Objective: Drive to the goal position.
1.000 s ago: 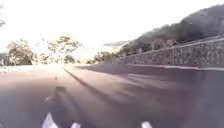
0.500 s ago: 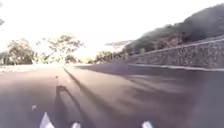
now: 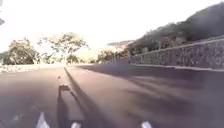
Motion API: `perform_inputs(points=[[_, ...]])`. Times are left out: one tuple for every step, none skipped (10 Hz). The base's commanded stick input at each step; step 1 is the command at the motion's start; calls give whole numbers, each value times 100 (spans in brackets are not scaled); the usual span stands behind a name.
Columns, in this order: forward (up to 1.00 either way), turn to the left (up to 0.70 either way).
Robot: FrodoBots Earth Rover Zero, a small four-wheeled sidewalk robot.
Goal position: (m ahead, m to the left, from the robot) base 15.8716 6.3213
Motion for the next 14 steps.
perform_inputs(points=[[85,0],[85,0],[85,0],[85,0],[85,0],[85,0],[85,0],[85,0],[85,0],[85,0],[85,0],[85,0],[85,0],[85,0]])
